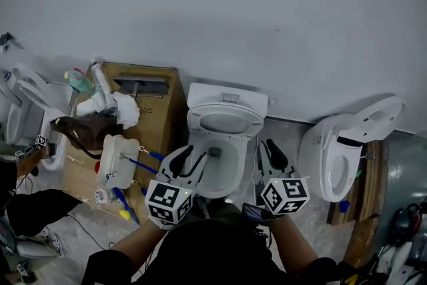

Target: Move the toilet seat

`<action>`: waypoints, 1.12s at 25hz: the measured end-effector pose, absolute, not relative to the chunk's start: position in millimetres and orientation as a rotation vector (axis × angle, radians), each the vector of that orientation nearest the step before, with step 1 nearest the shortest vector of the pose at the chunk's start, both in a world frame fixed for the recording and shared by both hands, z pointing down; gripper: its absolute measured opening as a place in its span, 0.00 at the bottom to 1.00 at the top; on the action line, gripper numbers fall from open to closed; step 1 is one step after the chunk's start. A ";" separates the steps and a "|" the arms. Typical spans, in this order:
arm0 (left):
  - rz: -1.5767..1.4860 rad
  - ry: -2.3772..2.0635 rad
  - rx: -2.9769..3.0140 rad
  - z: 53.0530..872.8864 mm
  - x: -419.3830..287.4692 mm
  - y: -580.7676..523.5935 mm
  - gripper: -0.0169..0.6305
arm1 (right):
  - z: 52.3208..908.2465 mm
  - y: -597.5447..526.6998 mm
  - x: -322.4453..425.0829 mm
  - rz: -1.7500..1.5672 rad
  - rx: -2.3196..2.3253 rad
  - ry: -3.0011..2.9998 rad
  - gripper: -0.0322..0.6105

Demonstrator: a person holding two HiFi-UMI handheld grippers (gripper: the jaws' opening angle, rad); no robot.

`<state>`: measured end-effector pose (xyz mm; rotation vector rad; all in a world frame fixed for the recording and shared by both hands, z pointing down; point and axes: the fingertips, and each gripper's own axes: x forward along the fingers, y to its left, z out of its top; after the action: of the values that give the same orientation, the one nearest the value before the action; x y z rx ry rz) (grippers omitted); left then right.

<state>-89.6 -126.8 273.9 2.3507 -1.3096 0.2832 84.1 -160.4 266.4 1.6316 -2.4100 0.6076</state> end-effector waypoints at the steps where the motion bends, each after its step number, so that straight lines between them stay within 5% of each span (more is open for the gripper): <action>1: 0.269 -1.320 2.372 263.7 -93.7 -124.3 0.28 | 254.1 -157.4 80.4 0.586 1.642 -2.427 0.21; 15: -0.062 -1.237 2.567 144.2 -114.2 -67.8 0.28 | 104.2 -90.2 50.0 0.310 1.755 -2.642 0.20; 28: -0.073 -1.123 2.687 127.0 -99.3 -16.8 0.22 | 100.3 -21.9 4.5 0.084 1.721 -2.660 0.17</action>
<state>-99.3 -16.8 127.0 2.6867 -1.1229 -0.0733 4.5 -21.9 100.3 1.7215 -2.6604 0.0837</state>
